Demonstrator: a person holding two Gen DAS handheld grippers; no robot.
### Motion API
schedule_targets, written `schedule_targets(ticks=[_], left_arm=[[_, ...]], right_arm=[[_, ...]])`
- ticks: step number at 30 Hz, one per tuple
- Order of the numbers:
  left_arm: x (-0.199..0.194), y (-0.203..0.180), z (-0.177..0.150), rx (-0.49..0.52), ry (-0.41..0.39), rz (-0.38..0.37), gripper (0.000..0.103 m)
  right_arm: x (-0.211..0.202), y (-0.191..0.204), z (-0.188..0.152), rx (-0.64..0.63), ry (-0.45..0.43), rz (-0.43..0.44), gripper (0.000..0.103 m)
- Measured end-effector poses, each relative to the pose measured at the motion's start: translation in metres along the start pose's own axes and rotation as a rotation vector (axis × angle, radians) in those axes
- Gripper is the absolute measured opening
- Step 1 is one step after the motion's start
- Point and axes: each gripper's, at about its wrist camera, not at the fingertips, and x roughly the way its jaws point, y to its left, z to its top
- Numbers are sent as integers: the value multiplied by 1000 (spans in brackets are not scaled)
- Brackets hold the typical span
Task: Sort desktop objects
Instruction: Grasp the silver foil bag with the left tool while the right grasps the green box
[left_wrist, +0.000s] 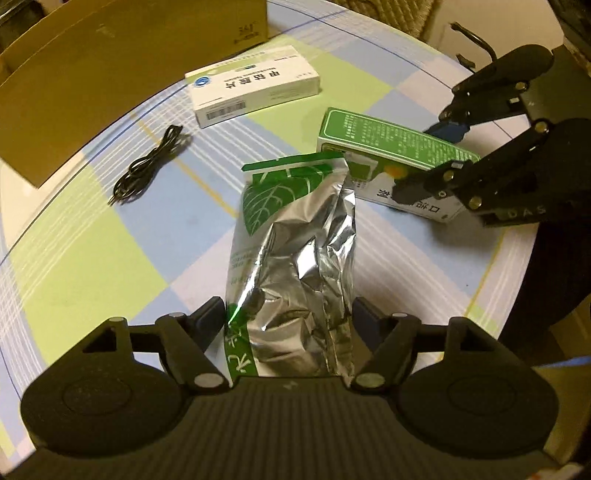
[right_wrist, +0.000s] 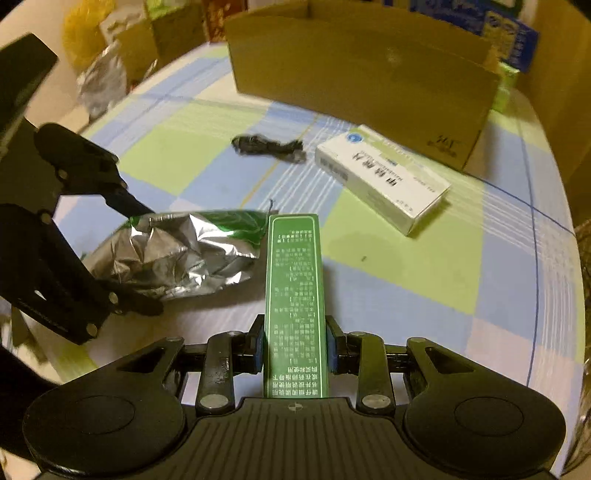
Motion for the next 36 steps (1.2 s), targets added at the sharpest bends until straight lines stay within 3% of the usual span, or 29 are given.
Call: schedule_targets(ticks=[3,8,17,22,23,25,32,36], left_arm=[[4,2,2,-15,-9,-4,72],[7,-2,-5,-63,-54,35,72],[2,2,-11,-146,-125,56,53],[-2,5,-14,-191,-153,51,49],[-2,4,-14,-195,-154,56,49],[-2,2,-13,-200,-158,64,49],[-3,3,-11,-262,-169,58,48],[-4,5,-10,-293,-177,62,47]], right_arm=[[-1,-6,-10,58,-53,34,40],[0,3,-11,-50,-73,-13,41],[11,4,-13,-39,-51,-24,41],[15,5,-14,-39,-48,-38,41],[15,4,-15,-36,-51,-45,41],[15,5,-15,-38,-57,-56,28],[16,6,-14,-23,-73,-76,28],[9,5,-10,-3,-124,-93,28]])
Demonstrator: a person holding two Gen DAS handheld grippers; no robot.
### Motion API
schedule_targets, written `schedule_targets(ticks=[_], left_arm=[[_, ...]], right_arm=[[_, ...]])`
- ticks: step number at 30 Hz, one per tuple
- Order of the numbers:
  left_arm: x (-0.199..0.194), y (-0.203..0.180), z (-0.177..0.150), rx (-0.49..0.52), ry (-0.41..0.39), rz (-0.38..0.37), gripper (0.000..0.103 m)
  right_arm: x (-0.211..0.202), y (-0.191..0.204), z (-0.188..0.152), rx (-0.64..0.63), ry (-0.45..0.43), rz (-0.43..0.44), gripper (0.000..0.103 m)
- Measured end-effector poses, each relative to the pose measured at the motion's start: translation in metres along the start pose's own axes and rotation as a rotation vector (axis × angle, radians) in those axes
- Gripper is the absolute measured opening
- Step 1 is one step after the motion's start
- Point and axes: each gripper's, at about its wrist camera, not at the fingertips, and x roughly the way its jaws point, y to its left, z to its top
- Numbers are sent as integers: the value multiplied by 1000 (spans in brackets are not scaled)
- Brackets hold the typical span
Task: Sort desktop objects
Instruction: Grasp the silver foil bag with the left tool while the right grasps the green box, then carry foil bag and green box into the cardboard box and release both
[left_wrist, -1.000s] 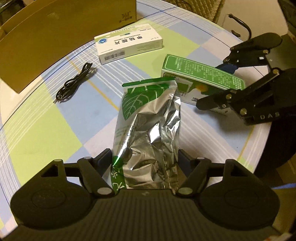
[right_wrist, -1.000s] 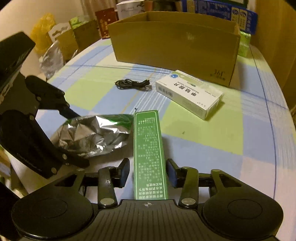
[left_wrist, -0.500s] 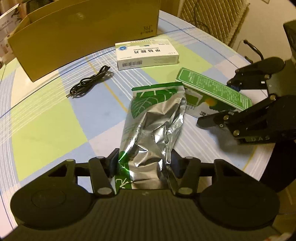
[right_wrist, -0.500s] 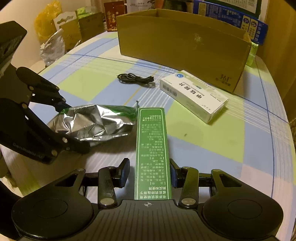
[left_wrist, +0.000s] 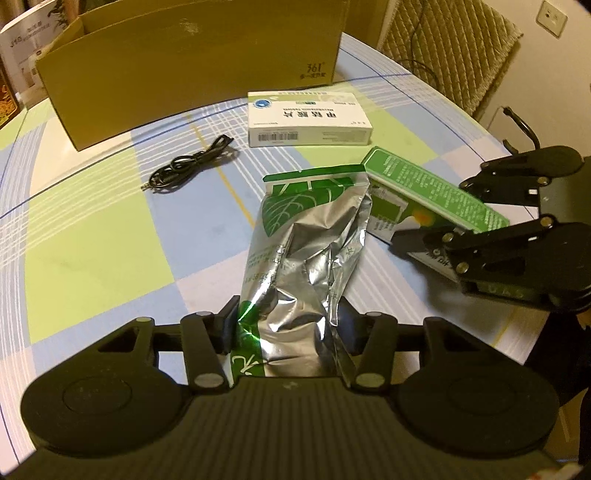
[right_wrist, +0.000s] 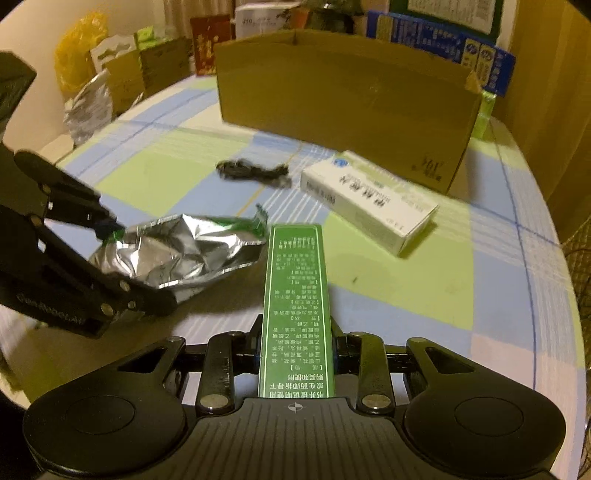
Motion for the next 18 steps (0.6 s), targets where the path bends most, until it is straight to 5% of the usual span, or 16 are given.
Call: schedule_targets(ticks=[18], left_arm=[[-24,6,26,-102,-128,60,47]], right_arm=[[-20,-8,24,72,-143,-65,28]])
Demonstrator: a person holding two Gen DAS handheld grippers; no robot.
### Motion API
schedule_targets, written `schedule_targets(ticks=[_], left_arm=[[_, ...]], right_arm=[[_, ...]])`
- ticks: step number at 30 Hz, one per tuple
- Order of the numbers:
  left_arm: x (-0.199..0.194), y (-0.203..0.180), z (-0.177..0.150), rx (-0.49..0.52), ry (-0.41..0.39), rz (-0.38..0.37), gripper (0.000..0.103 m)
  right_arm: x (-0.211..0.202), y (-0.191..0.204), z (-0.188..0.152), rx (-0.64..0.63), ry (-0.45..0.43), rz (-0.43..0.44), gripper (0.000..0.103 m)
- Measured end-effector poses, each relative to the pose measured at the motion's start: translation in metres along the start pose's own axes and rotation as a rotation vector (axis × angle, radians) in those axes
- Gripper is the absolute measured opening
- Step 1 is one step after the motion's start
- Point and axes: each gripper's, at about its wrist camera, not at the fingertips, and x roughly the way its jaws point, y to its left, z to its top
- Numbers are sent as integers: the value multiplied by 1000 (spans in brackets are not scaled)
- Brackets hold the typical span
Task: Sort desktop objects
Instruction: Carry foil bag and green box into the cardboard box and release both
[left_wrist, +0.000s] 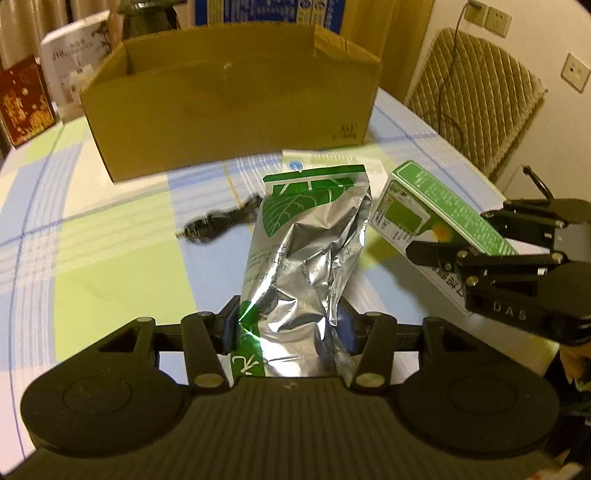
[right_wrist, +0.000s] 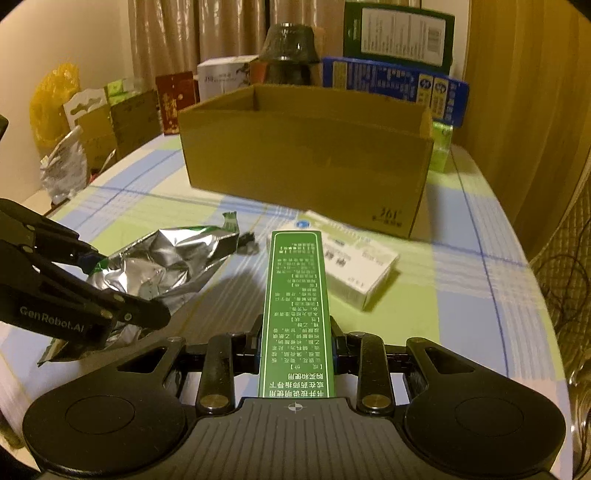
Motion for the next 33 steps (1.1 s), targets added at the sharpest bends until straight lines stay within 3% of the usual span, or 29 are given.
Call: schedule_targets(ticks=[20,33], left_arm=[[-14,5,34,-45,-86,46,46],[-28,28,85,-59,-192,105,46]], right_arm=[[-8,-9,48,17,-156,-47,28],[-10,-19,91,26,-245,-61,28]])
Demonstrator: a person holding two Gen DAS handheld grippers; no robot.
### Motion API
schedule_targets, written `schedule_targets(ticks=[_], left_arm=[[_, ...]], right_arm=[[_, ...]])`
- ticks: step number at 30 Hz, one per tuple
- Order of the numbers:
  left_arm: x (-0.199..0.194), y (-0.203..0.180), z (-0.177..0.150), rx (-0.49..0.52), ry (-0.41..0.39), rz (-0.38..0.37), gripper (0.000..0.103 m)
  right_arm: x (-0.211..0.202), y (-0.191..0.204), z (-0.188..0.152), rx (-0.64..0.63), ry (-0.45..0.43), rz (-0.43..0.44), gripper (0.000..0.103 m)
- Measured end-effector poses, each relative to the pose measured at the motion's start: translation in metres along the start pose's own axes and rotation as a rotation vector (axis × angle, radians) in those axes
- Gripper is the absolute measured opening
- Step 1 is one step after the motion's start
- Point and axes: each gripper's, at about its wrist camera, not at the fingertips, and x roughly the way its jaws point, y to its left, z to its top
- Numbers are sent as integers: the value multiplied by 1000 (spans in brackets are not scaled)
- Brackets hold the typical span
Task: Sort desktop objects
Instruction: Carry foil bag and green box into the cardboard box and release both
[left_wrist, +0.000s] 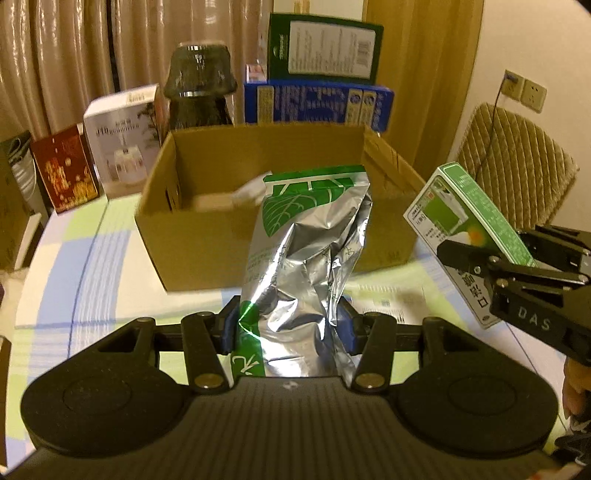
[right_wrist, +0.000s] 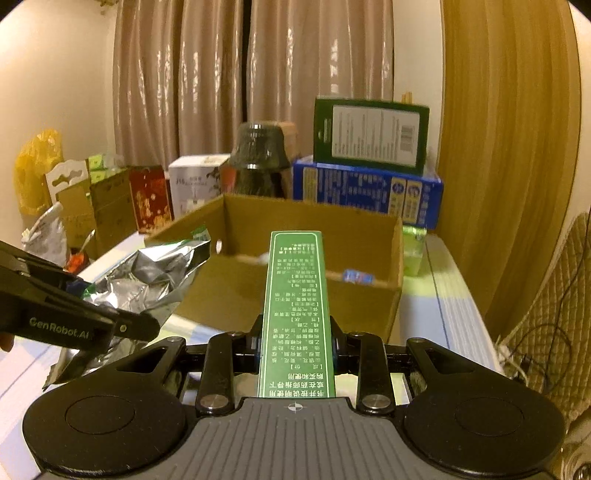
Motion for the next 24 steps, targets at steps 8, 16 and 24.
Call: schedule_targets(ticks=[8,16,24], left_arm=[[18,8,42,42,-8,7,46],[39,26,82,84,27,49,46],[56,35,115,87,26,56,47]], right_arm=[[26,-15,42,9,-4,46,28],[61,-28,88,-26,0,43,28],[95,-35,102,4,41,35,28]])
